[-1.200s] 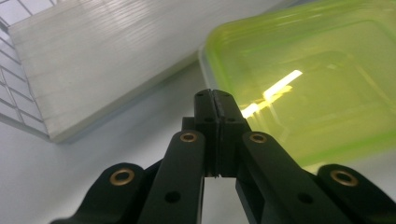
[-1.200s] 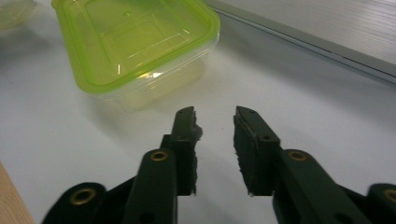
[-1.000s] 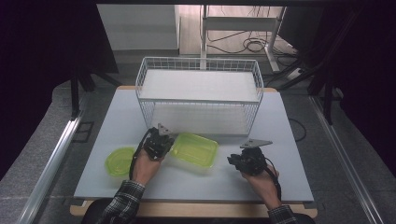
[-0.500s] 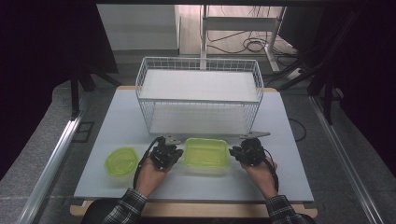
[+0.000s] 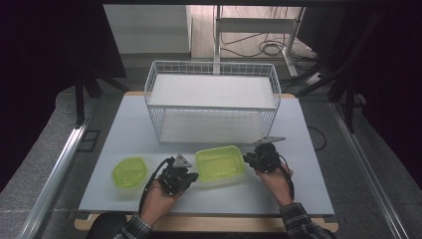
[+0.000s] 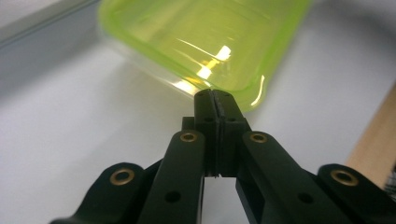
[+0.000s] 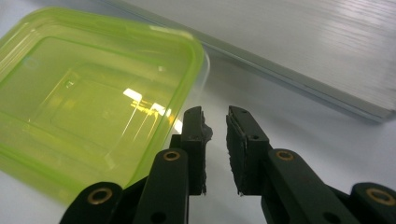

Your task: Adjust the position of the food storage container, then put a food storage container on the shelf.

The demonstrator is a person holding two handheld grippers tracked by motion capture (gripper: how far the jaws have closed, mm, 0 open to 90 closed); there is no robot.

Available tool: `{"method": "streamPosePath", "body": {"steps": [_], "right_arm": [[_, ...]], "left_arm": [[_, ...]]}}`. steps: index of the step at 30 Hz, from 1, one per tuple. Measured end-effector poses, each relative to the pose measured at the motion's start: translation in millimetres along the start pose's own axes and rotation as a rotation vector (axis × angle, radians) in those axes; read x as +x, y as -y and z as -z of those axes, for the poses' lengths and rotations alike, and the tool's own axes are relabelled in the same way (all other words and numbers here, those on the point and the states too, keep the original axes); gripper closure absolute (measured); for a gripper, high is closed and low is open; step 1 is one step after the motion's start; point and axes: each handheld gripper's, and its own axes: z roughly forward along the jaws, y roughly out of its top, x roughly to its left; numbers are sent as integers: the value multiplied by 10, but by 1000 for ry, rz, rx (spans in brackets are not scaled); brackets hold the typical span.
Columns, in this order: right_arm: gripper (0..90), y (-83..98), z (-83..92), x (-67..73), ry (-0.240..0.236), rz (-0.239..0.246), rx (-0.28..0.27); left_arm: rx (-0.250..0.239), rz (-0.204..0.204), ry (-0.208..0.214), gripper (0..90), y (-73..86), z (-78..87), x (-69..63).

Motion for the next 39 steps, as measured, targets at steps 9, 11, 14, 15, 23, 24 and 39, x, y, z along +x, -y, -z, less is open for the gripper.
{"method": "streamPosePath", "body": {"steps": [9, 11, 14, 15, 23, 24, 39], "right_arm": [[711, 9, -3, 33, -1, 33, -4], [669, 25, 46, 26, -4, 35, -14], [583, 48, 100, 20, -14, 37, -15], [544, 60, 115, 14, -14, 45, -19], [253, 89, 188, -69, -45, 20, -59], [194, 80, 190, -82, -61, 7, -75], [92, -90, 42, -204, -183, -143, -81]], "left_arm": [[-27, -17, -30, 846, 92, 88, 20], [-51, -22, -31, 725, 156, 126, 45], [-68, -28, -33, 477, 220, 133, 62], [-67, -24, -37, 477, 247, 128, 72], [-73, -75, -73, 77, 338, 102, 39], [-80, -84, -75, 66, 368, 103, 34], [-96, -131, -69, 42, 467, 121, 51]]}}
